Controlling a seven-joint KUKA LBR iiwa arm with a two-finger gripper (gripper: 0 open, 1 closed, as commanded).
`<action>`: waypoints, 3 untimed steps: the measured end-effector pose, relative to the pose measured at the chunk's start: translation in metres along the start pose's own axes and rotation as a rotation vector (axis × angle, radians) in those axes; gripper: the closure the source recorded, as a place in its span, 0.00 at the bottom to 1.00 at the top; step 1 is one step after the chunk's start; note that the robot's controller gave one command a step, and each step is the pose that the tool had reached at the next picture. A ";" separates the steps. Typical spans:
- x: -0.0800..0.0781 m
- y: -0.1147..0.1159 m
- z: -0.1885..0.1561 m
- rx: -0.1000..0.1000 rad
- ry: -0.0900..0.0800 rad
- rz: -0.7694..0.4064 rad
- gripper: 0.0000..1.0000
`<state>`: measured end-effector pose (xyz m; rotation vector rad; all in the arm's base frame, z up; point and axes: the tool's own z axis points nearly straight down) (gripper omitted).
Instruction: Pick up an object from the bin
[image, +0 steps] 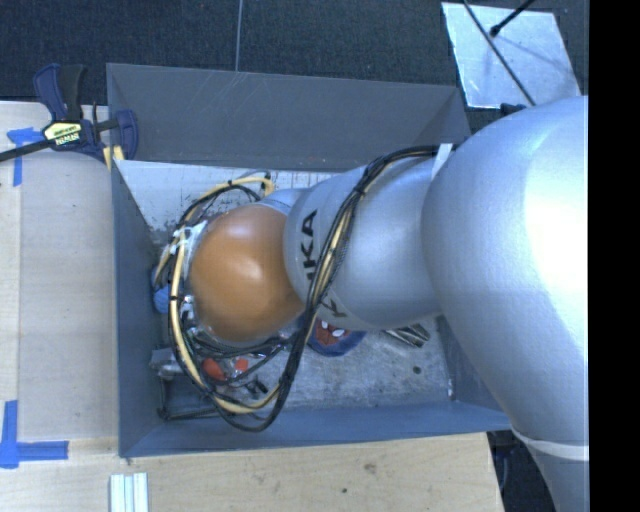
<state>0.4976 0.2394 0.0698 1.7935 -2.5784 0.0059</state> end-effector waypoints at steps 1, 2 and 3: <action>0.001 -0.001 0.000 -0.003 0.000 0.005 0.00; 0.000 -0.001 -0.001 -0.004 -0.003 0.007 1.00; -0.001 -0.002 -0.062 0.003 -0.009 0.012 1.00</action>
Offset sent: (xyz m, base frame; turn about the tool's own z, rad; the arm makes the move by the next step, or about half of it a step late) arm 0.0000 0.0000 0.0000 0.0000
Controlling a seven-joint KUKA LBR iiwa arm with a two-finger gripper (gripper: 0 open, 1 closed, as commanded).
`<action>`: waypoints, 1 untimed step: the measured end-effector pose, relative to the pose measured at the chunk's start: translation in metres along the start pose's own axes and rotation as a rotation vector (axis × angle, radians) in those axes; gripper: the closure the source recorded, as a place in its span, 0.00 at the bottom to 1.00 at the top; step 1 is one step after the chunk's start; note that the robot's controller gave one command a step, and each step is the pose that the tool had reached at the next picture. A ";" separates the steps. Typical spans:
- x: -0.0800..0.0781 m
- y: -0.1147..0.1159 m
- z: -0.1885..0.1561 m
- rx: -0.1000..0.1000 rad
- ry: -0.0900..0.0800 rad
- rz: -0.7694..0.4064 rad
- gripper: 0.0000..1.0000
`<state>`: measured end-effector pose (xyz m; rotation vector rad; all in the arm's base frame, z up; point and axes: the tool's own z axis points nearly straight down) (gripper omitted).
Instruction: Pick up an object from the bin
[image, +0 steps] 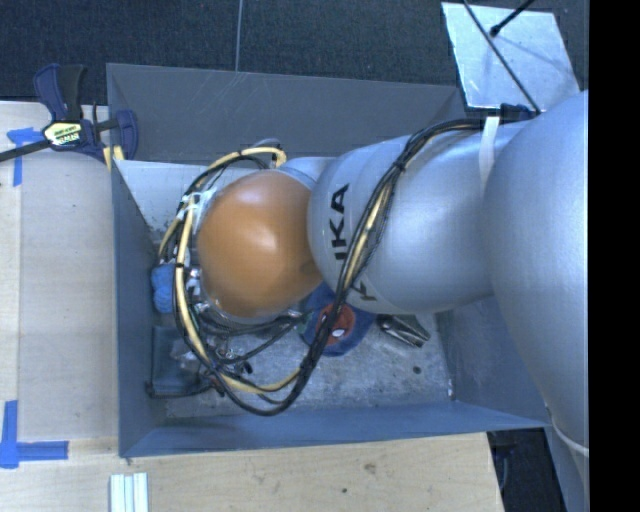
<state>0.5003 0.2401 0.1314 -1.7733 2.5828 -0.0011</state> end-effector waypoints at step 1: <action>-0.002 -0.002 -0.046 0.000 0.000 0.005 1.00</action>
Offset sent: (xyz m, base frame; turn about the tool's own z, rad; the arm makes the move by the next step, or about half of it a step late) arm 0.0000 0.0000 0.0428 0.0000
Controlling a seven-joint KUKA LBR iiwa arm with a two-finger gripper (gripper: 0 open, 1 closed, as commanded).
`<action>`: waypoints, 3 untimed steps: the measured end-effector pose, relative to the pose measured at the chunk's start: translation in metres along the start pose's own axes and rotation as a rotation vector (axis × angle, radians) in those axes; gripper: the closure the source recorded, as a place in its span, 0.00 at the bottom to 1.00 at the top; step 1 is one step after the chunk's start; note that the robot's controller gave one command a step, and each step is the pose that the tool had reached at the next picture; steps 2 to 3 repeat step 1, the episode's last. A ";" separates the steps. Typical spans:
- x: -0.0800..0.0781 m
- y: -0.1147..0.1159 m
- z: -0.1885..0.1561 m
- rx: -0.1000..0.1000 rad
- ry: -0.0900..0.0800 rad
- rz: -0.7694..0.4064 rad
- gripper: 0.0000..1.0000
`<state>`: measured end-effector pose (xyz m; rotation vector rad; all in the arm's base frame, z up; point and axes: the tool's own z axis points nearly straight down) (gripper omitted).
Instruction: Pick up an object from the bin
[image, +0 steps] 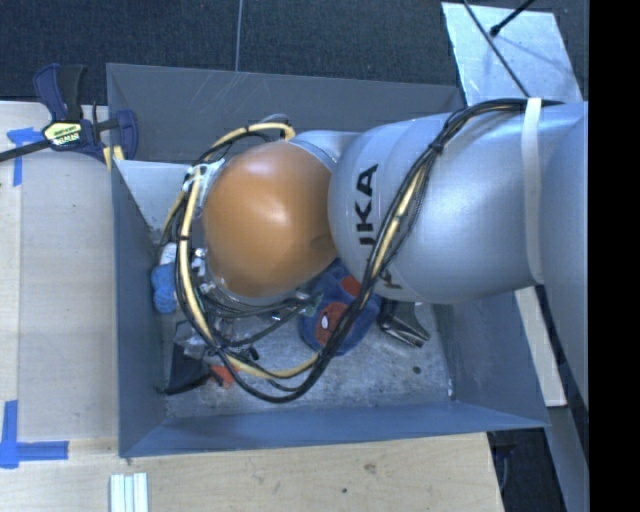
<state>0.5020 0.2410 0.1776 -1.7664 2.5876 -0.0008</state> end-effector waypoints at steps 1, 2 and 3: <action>-0.001 -0.001 -0.002 -0.003 0.001 0.007 1.00; -0.001 -0.001 -0.002 -0.003 0.001 0.007 1.00; -0.001 -0.001 -0.002 -0.003 0.001 0.007 1.00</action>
Offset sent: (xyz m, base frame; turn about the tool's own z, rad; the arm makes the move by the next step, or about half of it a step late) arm 0.0000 0.0000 0.0012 0.0000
